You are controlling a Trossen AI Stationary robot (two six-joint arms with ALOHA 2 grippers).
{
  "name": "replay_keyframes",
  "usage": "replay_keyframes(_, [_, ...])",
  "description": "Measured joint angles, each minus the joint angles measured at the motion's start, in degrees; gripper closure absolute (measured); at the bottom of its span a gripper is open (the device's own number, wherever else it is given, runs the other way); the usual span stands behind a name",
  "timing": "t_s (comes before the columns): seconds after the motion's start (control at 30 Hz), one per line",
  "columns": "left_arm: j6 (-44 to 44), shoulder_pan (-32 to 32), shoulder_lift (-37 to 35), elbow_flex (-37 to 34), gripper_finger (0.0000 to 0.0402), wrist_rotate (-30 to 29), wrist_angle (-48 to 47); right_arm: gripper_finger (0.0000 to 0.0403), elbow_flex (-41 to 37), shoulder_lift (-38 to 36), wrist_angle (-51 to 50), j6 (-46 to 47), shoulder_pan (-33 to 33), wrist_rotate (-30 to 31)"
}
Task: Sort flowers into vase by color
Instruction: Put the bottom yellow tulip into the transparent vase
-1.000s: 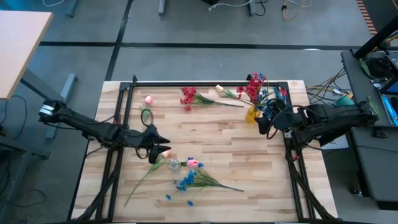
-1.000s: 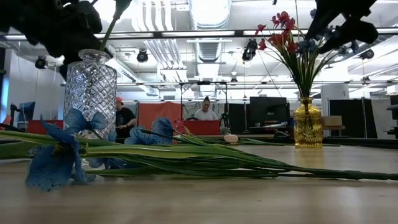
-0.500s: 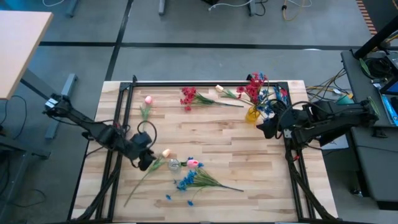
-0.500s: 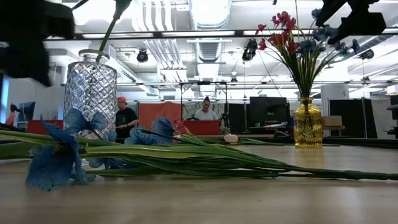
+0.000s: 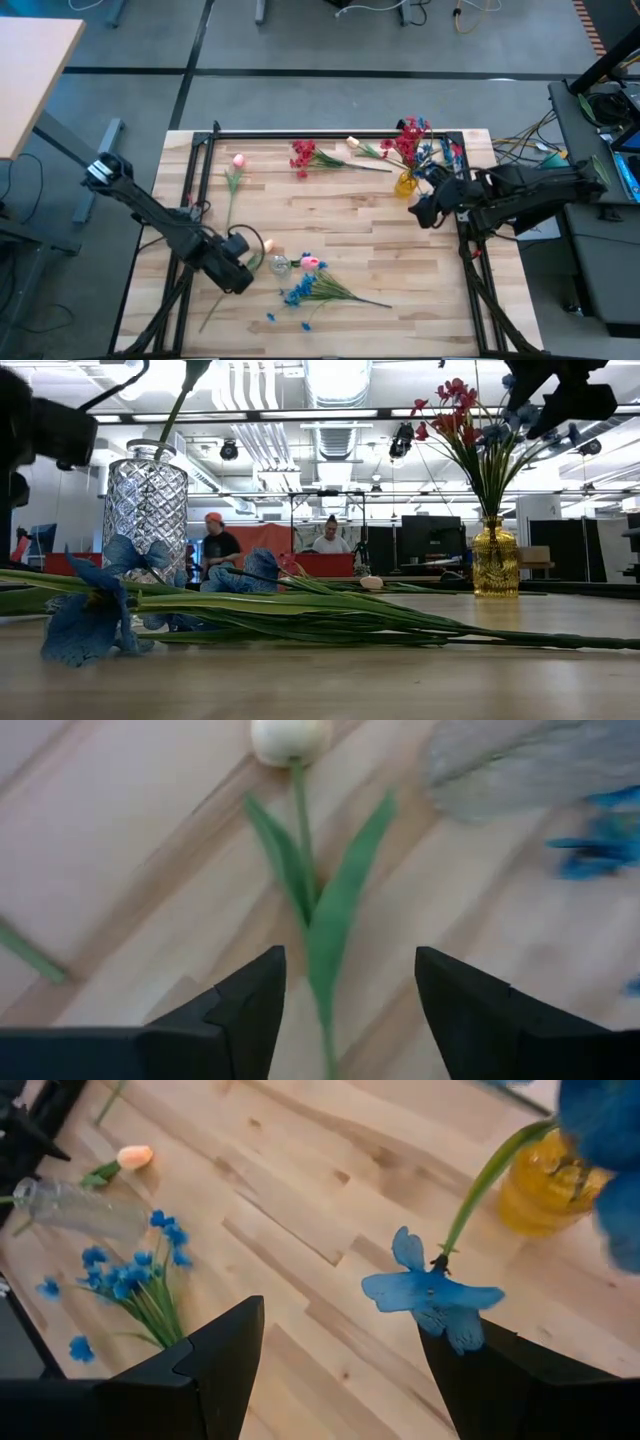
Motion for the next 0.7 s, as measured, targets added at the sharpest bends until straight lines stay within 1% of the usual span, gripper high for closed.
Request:
replay_keyframes(0.1, [-0.4,0.0,4.7,1.5,0.0192,0.0,-2.2,0.0149,0.0,0.8,0.0,0.0,0.0,-1.4])
replay_keyframes(0.23, [-0.3,0.0,10.0,3.7,0.0198,0.0,-2.2,0.0149,0.0,1.3,0.0,0.0,0.0,-1.7])
replay_keyframes(0.4, [0.1,0.0,15.5,5.4,0.0216,0.0,-2.6,0.0149,0.1,1.4,0.0,0.0,0.0,-1.7])
replay_keyframes(0.57, [0.2,0.0,18.8,5.5,0.0258,2.1,-2.4,0.0149,0.1,1.4,0.0,0.0,0.7,-1.7])
replay_keyframes(0.7, [0.3,0.0,18.8,5.5,0.0308,2.4,-2.1,0.0149,0.1,1.4,0.1,0.2,1.3,-1.7])
